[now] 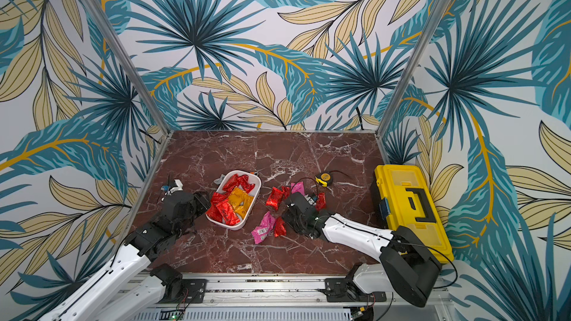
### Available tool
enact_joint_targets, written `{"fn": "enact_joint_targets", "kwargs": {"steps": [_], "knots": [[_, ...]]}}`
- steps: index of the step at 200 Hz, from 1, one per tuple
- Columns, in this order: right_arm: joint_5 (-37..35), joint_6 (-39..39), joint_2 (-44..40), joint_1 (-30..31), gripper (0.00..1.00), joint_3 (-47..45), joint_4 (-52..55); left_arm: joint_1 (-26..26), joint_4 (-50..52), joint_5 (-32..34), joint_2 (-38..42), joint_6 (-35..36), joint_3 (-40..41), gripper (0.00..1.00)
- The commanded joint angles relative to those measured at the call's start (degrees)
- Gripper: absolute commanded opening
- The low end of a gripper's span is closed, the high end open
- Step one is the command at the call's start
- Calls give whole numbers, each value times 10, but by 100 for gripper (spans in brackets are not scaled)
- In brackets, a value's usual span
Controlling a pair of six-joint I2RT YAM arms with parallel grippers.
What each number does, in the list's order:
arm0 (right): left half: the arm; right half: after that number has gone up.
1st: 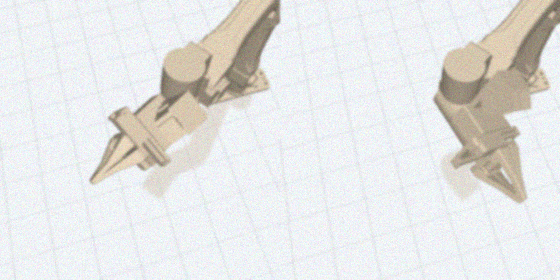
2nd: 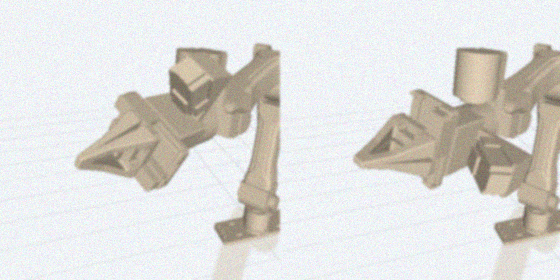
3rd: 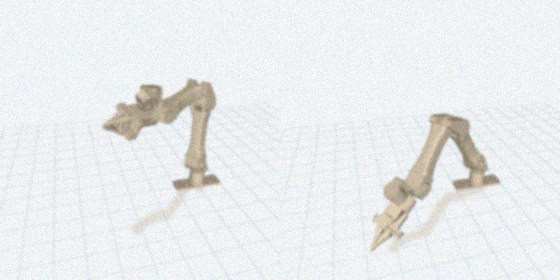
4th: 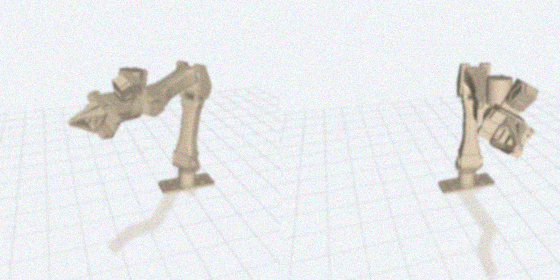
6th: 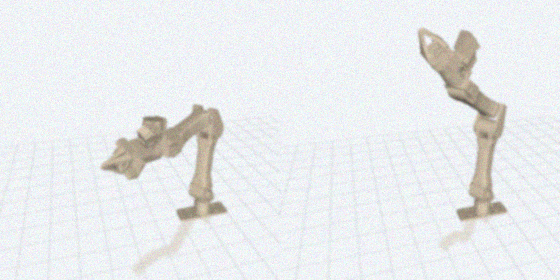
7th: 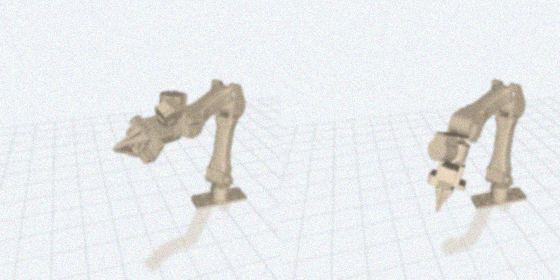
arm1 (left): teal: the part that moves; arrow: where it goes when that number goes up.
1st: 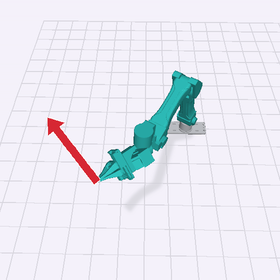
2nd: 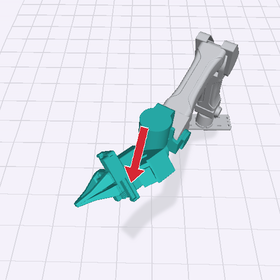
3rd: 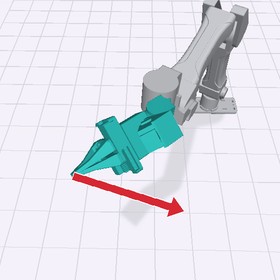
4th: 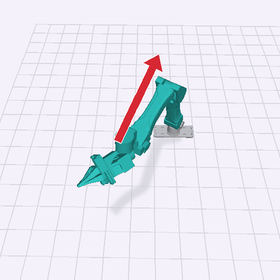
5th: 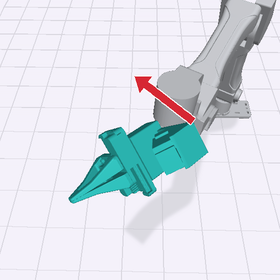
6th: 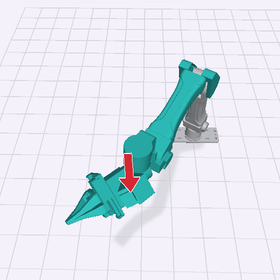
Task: Take the tea bags out of the storage box
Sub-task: Place the tea bag at the center of the board.
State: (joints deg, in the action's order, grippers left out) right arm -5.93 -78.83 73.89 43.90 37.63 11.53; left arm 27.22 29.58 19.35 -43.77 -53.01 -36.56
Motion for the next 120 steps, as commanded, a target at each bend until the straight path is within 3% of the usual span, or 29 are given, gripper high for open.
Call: {"fn": "enact_joint_targets", "kwargs": {"steps": [1, 31, 66, 88, 120], "knots": [[-72, 67, -49, -2, 54, 25, 97, -9, 28, -26, -36, 117, -63, 63], [-109, 182, -99, -1, 58, 59, 132, -40, 81, -100, -114, 244, -132, 70], [-61, 305, -103, -1, 58, 103, 132, -86, 132, -194, -197, 368, -185, 72], [-44, 335, -106, -1, 58, 110, 131, -99, 150, -230, -236, 433, -211, 72], [-41, 342, -113, -1, 58, 103, 131, -111, 195, -225, -315, 515, -265, 71]]}}
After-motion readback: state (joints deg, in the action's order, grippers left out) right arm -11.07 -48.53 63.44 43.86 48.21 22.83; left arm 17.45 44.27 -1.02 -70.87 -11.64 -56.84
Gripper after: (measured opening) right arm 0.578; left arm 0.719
